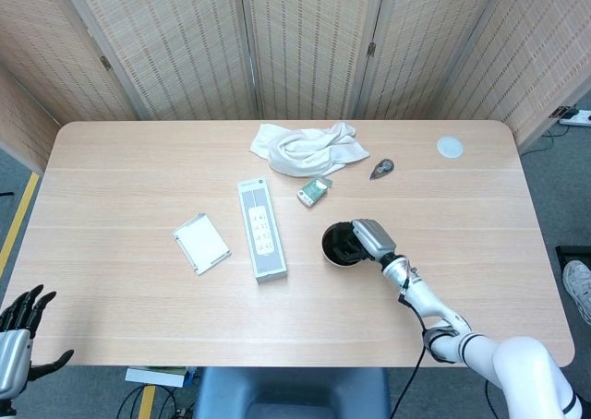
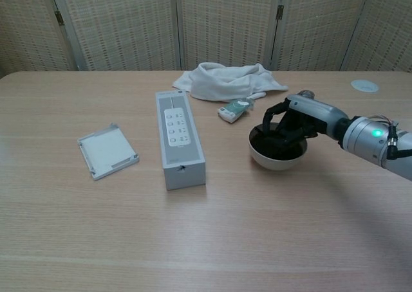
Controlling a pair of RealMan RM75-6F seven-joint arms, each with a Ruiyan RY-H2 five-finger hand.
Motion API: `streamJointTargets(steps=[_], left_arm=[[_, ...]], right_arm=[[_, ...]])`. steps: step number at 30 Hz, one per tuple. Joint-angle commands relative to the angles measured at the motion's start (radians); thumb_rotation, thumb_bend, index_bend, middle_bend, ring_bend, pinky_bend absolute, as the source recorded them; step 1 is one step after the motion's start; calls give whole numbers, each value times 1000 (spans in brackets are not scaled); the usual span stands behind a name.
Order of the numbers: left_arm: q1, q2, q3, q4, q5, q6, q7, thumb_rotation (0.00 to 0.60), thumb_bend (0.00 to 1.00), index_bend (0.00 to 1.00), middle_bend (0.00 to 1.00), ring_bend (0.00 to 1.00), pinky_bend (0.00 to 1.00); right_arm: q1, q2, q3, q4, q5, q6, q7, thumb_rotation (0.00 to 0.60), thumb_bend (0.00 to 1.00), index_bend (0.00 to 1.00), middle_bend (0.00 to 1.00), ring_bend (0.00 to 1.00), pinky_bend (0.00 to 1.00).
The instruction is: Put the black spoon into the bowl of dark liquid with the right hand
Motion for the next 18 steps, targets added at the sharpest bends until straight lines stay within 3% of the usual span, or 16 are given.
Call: streamJointTargets(steps=[1, 4, 5, 7, 12, 14, 18], left_arm=[[1, 0, 0, 0, -1, 0, 0, 600, 170, 146, 75, 86, 162], [1, -1, 1, 0, 0, 0, 0, 600, 170, 147, 74, 86, 162], [1, -1, 1, 0, 0, 0, 0, 600, 170, 147, 74, 86, 162], [0, 0, 1, 0, 1, 0, 0, 600, 170, 147, 74, 86, 162], [-5, 1, -1, -4, 4, -4, -1, 600, 170, 147, 75, 86, 162], [-8, 1, -2, -5, 7, -4, -1, 600, 170, 147, 74, 86, 162], [-15, 3, -9, -8, 12, -3, -3, 600, 171, 147, 74, 86, 162]], right_arm=[[-4, 5, 3, 0, 2, 9, 5, 600, 503, 771, 956, 1000, 1000], [-11, 16, 2, -13, -1, 20, 9, 600, 323, 722, 956, 1000, 1000], [-15, 19, 1, -18, -2, 27, 8, 600, 227, 658, 956, 1000, 1000], [-23, 30, -2, -34, -6, 39, 5, 600, 143, 531, 956, 1000, 1000], [-45, 76, -1, -103, 5, 52, 3, 600, 117, 216, 949, 1000, 1000], [-54, 97, 2, -131, 9, 62, -5, 600, 118, 157, 944, 1000, 1000], [-81, 154, 7, -205, 11, 106, -40, 600, 118, 130, 929, 1000, 1000]])
